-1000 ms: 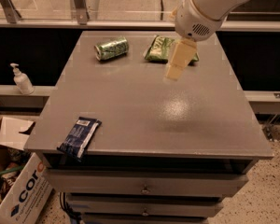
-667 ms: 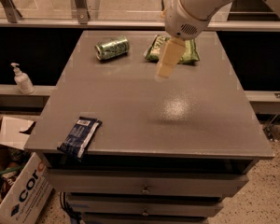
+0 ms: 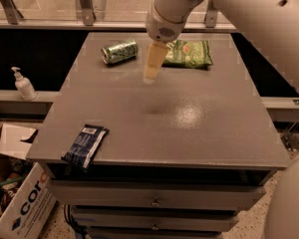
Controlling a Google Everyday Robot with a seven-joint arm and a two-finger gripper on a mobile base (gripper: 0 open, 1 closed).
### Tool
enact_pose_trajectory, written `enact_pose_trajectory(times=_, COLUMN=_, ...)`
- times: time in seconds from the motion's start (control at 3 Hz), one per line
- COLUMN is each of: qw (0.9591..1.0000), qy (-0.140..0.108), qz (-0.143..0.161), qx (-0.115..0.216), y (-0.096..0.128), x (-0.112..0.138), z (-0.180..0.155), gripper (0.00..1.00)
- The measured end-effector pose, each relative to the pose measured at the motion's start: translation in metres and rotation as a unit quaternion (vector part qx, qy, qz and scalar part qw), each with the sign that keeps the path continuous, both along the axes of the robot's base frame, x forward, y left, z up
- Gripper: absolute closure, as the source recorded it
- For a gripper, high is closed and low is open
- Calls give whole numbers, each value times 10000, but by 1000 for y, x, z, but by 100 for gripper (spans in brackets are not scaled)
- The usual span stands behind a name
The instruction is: Place green can upright
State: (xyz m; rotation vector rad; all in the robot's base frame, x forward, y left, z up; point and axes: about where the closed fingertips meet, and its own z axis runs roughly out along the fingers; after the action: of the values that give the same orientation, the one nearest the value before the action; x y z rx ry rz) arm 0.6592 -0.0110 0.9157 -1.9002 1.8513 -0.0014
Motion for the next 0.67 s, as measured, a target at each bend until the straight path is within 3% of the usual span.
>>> enact_pose_trajectory(times=0.67, qw=9995, qy=-51, qz=203, qx=-245, y=47, x=51, z=-26, gripper=0)
